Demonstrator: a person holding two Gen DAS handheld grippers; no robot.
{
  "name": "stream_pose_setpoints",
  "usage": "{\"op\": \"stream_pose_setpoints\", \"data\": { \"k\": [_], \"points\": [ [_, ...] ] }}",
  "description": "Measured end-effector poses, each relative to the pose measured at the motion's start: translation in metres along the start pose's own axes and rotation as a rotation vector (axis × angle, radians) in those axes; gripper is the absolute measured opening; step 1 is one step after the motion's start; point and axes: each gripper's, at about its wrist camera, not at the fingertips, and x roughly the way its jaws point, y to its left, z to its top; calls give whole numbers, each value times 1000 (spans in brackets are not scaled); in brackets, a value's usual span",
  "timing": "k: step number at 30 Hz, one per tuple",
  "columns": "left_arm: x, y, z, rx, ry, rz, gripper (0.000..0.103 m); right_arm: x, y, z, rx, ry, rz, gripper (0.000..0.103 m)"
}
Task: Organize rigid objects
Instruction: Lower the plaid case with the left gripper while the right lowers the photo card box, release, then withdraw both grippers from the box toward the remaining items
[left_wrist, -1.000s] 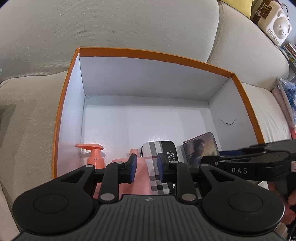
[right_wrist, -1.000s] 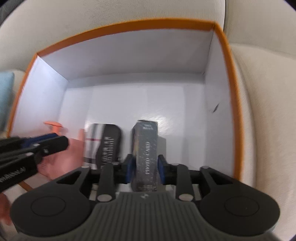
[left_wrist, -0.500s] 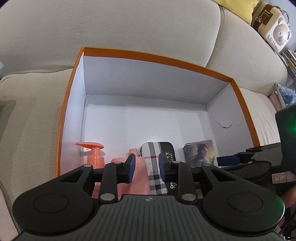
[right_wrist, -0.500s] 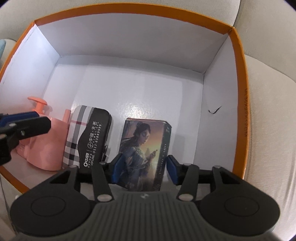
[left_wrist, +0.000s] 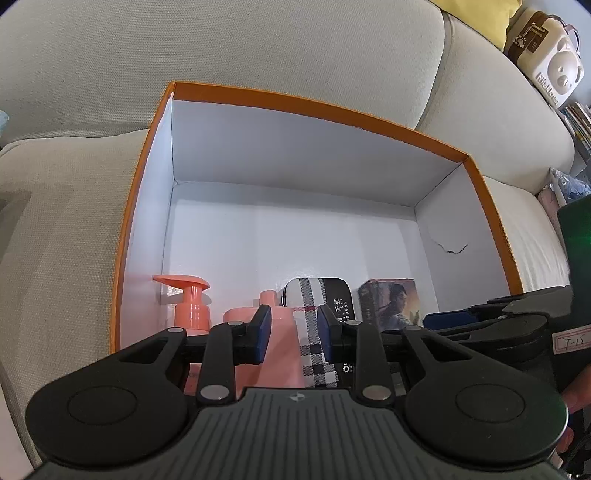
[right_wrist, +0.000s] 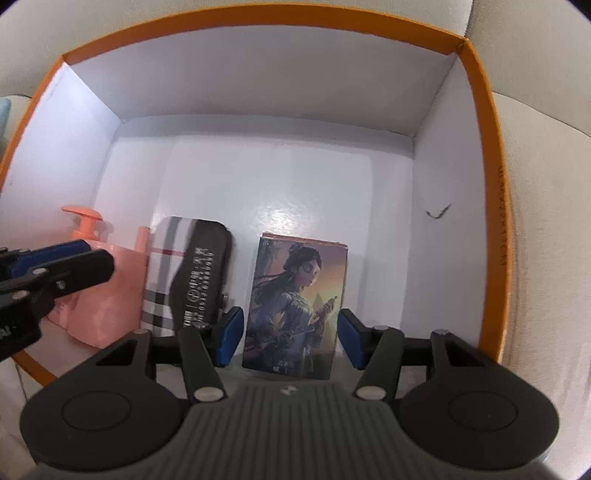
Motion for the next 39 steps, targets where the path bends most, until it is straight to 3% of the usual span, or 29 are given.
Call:
{"op": "stream_pose_setpoints", "data": {
  "k": [8, 12, 19, 23, 26, 30, 32, 36, 39],
  "points": [
    [-2, -1, -2, 1, 1, 5, 32, -4, -7, -4, 72, -11, 52, 41],
    [-12, -6, -6, 25, -30, -4, 32, -9, -13, -8, 75, -25, 73, 41],
    [-63, -29, -29, 120, -209, -1, 42, -56, -3, -37, 19, -254, 98, 42],
    [-88, -39, -51, 162, -249, 21, 54, -75, 8, -71, 61, -392, 96, 44],
    [-99, -42, -68, 179, -231, 30, 61, -95, 2, -92, 67, -458, 98, 50],
    [-101, -43, -98, 206, -181, 49, 61, -111, 9, -132, 29, -546, 72, 51],
    [-98, -38, -112, 163, -142, 28, 61, -107, 11, -146, 33, -531, 69, 52],
    [-88, -25, -136, -33, -60, -28, 62, -84, 7, -165, 109, -455, 78, 50],
    [-79, -23, -153, -103, -28, -10, 65, -69, 4, -182, 141, -413, 58, 48]
  ]
}}
